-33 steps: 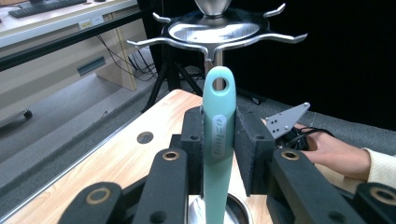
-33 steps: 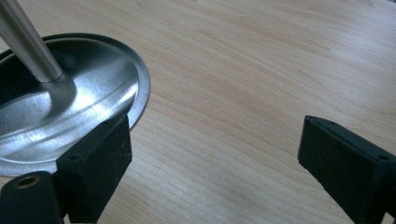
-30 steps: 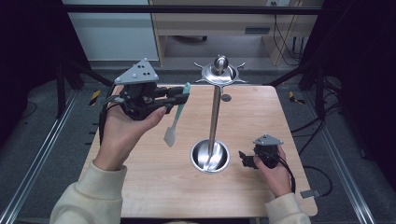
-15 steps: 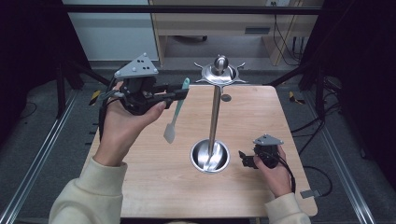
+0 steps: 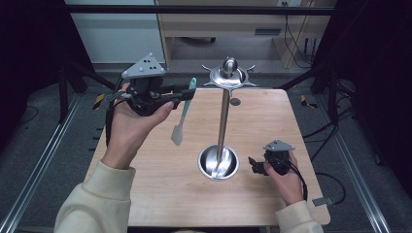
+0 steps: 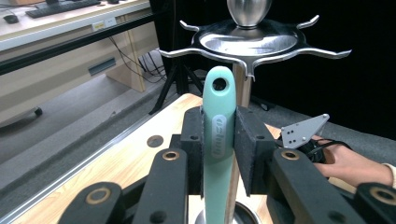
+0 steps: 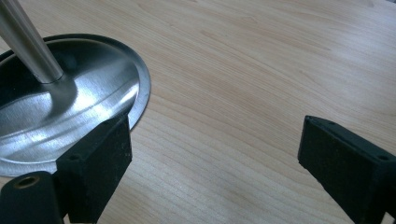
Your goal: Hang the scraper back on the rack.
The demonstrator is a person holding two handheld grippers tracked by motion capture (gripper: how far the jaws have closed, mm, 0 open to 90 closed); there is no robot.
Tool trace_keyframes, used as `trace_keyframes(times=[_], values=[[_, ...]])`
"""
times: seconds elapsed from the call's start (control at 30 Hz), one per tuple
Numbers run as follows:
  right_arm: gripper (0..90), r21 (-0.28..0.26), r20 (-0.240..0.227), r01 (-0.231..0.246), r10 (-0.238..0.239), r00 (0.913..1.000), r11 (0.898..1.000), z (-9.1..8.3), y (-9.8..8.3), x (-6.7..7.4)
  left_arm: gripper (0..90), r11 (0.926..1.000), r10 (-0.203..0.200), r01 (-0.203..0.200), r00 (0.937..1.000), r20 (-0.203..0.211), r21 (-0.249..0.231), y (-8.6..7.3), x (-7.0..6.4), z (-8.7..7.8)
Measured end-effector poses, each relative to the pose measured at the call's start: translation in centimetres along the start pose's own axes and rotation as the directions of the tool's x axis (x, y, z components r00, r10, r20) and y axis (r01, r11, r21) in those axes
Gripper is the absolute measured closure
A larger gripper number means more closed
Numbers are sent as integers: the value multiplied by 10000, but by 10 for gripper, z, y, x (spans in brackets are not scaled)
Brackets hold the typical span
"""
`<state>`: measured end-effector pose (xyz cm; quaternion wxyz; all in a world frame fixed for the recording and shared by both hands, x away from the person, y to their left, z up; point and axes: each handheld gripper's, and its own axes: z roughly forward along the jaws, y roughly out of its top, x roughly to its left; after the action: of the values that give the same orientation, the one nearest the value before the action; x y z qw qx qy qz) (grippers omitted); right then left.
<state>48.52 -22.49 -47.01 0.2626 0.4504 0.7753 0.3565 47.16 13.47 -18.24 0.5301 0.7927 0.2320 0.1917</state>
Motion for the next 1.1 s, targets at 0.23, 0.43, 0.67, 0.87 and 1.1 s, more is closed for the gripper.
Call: trace_keyframes(times=[0.23, 0.43, 0.67, 0.87, 1.1], values=[[101, 15, -1, 6, -6, 10000, 10000, 0, 0, 0, 740, 10000, 22, -21, 9997, 239, -31, 1, -2, 1], [101, 7, -3, 22, -22, 10000, 10000, 0, 0, 0, 740, 10000, -2, 1, 9993, 365, 40, 1, -2, 4], [101, -4, -4, 10, -10, 10000, 10000, 0, 0, 0, 740, 10000, -21, 24, 9988, 480, -56, 1, -3, 4], [101, 4, -10, 7, -7, 10000, 10000, 0, 0, 0, 740, 10000, -4, 7, 9988, 496, -54, 1, -4, 4], [101, 10, 21, 46, -46, 10000, 10000, 0, 0, 0, 739, 9999, 123, -123, 9986, 510, -1, 3, -8, 6]])
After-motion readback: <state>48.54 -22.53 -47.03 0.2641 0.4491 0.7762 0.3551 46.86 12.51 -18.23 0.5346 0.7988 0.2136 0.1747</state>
